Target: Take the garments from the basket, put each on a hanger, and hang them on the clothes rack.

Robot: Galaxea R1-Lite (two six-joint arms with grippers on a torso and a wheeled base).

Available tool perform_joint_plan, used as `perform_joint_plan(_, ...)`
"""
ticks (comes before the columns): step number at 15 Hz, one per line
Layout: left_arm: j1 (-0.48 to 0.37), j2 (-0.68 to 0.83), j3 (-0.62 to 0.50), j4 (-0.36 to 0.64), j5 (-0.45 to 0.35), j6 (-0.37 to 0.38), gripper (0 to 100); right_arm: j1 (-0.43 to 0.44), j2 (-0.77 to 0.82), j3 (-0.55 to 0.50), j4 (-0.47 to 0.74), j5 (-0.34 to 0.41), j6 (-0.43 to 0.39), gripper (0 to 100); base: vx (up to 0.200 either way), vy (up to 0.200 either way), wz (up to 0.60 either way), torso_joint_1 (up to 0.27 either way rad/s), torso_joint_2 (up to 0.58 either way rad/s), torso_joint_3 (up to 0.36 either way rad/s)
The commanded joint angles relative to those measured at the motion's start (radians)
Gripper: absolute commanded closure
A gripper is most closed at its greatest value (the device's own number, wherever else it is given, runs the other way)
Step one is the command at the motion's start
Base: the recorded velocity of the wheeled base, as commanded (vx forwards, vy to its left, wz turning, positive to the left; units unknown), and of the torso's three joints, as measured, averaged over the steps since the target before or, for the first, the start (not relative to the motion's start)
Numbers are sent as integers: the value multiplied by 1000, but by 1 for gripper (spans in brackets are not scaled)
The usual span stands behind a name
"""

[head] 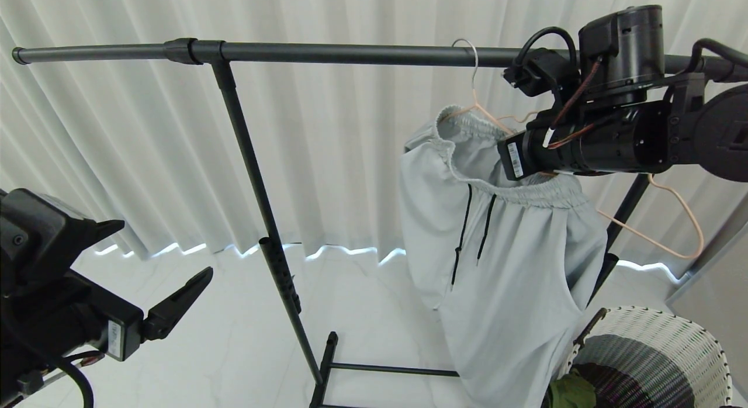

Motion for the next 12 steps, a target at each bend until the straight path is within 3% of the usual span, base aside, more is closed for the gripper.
perform_joint_plan(1, 0, 1, 0, -1, 1, 0, 0, 1, 8, -3, -1, -1, -1, 100, 0, 0, 0, 0, 0, 0)
perform_joint_plan(3, -1, 1, 1, -1, 1, 0, 0, 1, 16, -17, 1, -1, -1, 100, 0, 0, 0, 0, 0, 0)
perform_joint_plan(4, -1, 1, 1, -1, 1, -2, 0, 3, 16, -15, 2, -1, -1, 0, 0, 0, 0, 0, 0, 0)
perform_joint_plan(8, 0, 0, 0, -1, 2, -2, 0, 19, -34, 3, -1, -3, 7, 0, 0, 0, 0, 0, 0, 0)
perform_joint_plan(12, 8, -18, 6, -1, 8, -2, 0, 88, -224, 169, -2, -3, 6, 0, 0, 0, 0, 0, 0, 0)
